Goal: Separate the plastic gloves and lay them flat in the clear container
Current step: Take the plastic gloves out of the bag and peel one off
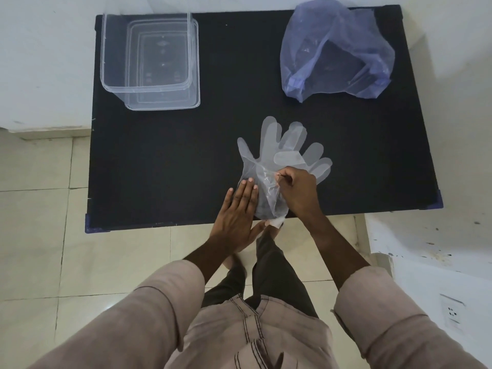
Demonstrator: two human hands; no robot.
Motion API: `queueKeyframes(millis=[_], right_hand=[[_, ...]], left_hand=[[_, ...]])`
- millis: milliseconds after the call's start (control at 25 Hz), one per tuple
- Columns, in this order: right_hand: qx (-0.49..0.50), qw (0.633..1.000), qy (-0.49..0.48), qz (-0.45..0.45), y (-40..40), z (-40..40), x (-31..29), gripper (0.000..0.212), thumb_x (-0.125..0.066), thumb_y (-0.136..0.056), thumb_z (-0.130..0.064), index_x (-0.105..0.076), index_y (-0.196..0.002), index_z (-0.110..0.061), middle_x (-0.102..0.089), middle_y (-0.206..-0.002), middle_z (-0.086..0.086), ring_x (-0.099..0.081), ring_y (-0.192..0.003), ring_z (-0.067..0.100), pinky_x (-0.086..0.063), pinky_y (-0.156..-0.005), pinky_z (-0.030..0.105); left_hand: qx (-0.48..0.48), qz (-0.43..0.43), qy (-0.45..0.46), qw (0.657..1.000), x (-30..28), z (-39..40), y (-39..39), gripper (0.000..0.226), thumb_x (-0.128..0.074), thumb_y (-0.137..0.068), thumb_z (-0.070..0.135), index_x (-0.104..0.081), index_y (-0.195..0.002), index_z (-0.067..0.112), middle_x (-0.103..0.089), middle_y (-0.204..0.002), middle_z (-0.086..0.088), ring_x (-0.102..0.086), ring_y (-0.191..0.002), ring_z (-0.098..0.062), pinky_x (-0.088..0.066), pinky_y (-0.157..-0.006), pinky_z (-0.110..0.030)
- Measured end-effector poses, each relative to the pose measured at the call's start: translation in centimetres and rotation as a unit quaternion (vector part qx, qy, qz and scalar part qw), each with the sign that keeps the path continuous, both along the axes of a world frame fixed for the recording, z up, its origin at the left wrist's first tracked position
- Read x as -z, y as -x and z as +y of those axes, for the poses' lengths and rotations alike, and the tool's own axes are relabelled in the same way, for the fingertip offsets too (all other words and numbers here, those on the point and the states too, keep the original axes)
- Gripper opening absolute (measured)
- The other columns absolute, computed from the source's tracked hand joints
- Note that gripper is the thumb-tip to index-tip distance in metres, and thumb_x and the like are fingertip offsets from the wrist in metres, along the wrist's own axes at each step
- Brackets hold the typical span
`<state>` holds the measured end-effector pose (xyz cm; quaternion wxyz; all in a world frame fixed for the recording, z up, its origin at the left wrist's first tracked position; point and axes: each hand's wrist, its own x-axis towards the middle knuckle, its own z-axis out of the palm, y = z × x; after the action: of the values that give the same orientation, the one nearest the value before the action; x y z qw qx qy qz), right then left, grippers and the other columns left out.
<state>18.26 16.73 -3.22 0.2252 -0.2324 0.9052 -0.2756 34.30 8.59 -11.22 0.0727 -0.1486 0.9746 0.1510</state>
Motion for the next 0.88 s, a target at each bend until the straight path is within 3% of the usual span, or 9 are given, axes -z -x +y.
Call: queueKeyframes(millis=[200, 360, 520, 720, 880], right_hand=[[0.001, 1.0, -0.021, -0.002, 1.0, 0.1, -1.7, 0.031, -0.052, -0.097, -0.025, -0.066, -0.104, 0.001, -0.07, -0.106, 0.018, -0.064, -0.095, 0.028, -0.036, -0.091, 0.017], [-0.032, 0.999, -0.007, 0.027, 3.7, -0.1, -3.8, 0.023, -0.055, -0.096, -0.02, -0.068, -0.099, -0.001, -0.071, -0.099, 0.016, -0.061, -0.081, 0.019, -0.049, -0.088, 0.025], [-0.081, 0.994, -0.033, 0.063, 7.7, -0.7, -6.8, 0.017, -0.056, -0.093, -0.014, -0.07, -0.094, -0.004, -0.071, -0.093, 0.014, -0.064, -0.081, 0.022, -0.047, -0.074, 0.025], [-0.125, 0.985, -0.03, 0.117, 12.8, -1.3, -11.0, 0.013, -0.058, -0.09, -0.009, -0.071, -0.089, -0.007, -0.072, -0.09, 0.012, -0.063, -0.078, 0.02, -0.04, -0.073, 0.024], [-0.141, 0.974, -0.03, 0.174, 15.8, -1.9, -13.8, 0.017, -0.057, -0.09, -0.008, -0.073, -0.087, -0.003, -0.074, -0.09, 0.015, -0.066, -0.08, 0.025, -0.046, -0.075, 0.027]], left_hand=[[-0.005, -0.013, -0.006, 1.0, -0.4, -0.1, 0.0, 0.084, -0.026, -0.094, 0.066, -0.005, -0.153, 0.011, -0.004, -0.16, -0.008, -0.011, -0.149, -0.03, -0.008, -0.119, -0.048], [-0.003, -0.048, -0.004, 0.999, -1.2, -0.1, 0.3, 0.085, -0.029, -0.093, 0.067, -0.006, -0.154, 0.011, -0.008, -0.161, -0.009, -0.013, -0.149, -0.03, -0.012, -0.118, -0.051], [0.006, -0.079, -0.01, 0.997, -2.1, -0.5, 0.5, 0.086, -0.027, -0.092, 0.069, -0.004, -0.153, 0.013, -0.011, -0.163, -0.01, -0.011, -0.15, -0.03, -0.004, -0.117, -0.054], [0.012, -0.105, -0.017, 0.994, -2.8, -0.6, 0.4, 0.087, -0.029, -0.091, 0.07, -0.02, -0.152, 0.008, -0.029, -0.159, -0.015, -0.028, -0.145, -0.032, -0.02, -0.113, -0.06], [0.014, -0.108, -0.016, 0.994, -3.0, -0.6, 0.5, 0.087, -0.035, -0.09, 0.068, -0.026, -0.15, 0.006, -0.035, -0.156, -0.016, -0.034, -0.143, -0.032, -0.026, -0.111, -0.061]])
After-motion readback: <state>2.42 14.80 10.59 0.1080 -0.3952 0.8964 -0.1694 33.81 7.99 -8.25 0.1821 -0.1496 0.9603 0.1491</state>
